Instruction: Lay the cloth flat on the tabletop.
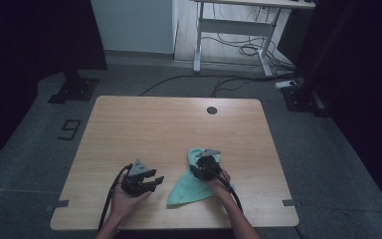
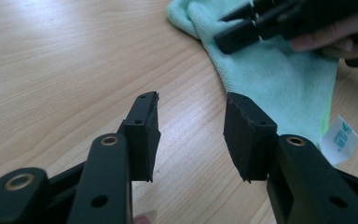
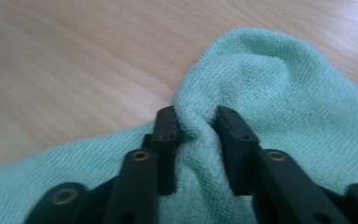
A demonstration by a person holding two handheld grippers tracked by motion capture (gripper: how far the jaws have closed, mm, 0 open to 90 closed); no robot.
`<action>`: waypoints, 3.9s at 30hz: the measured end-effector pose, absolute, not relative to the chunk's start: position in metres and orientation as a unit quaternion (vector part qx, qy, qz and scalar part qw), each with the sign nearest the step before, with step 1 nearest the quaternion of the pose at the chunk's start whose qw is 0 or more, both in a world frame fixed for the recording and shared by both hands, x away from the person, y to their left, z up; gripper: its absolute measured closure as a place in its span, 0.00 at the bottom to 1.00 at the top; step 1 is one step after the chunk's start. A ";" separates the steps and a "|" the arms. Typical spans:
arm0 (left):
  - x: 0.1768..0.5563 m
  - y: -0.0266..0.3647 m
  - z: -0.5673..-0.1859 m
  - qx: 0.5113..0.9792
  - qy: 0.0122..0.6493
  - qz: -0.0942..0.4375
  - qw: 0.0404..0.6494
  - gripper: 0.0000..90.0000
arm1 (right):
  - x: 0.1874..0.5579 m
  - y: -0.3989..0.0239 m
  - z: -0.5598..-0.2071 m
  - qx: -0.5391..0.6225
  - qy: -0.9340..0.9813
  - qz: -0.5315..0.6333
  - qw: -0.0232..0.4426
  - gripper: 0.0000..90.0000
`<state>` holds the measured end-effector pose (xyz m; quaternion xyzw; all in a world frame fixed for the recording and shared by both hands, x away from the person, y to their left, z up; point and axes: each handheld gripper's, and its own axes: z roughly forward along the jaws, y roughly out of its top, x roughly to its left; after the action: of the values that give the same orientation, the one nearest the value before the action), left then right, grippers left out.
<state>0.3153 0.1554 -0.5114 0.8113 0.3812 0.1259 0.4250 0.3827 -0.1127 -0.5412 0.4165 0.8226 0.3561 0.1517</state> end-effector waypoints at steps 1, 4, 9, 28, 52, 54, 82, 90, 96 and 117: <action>0.316 0.155 -0.511 0.811 0.382 0.126 0.425 0.61 | 0.380 -0.113 -0.542 0.407 0.827 0.359 0.148 0.81; 0.319 0.152 -0.511 0.812 0.380 0.125 0.424 0.62 | 0.371 -0.111 -0.543 0.367 0.840 0.380 0.125 0.81; 0.329 0.143 -0.513 0.813 0.381 0.114 0.425 0.62 | 0.352 -0.100 -0.545 0.310 0.858 0.400 0.092 0.80; 0.358 0.121 -0.542 0.840 0.384 0.078 0.375 0.89 | 0.325 -0.110 -0.533 0.264 0.857 0.437 0.072 0.52; 0.343 0.127 -0.522 0.843 0.373 0.103 0.373 0.97 | 0.288 -0.185 -0.542 0.401 0.832 0.357 0.143 0.90; 0.336 0.134 -0.515 0.840 0.369 0.102 0.384 0.97 | 0.286 -0.187 -0.538 0.396 0.830 0.365 0.145 0.94; 0.356 0.164 -0.514 0.814 0.417 0.084 0.396 0.73 | 0.399 -0.189 -0.496 0.446 0.763 0.422 0.200 0.52; 0.360 0.162 -0.505 0.793 0.423 0.109 0.424 0.66 | 0.349 -0.182 -0.511 0.405 0.789 0.428 0.173 0.54; 0.392 0.146 -0.514 0.800 0.435 0.106 0.398 0.65 | 0.337 -0.164 -0.536 0.385 0.815 0.403 0.157 0.55; 0.428 0.115 -0.533 0.827 0.431 0.117 0.342 0.96 | 0.324 -0.157 -0.550 0.377 0.825 0.388 0.162 0.55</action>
<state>0.4279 0.1150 -0.5330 0.8268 0.4306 0.1171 0.3424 0.3243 -0.1573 -0.5502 0.3766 0.8252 0.3884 0.1621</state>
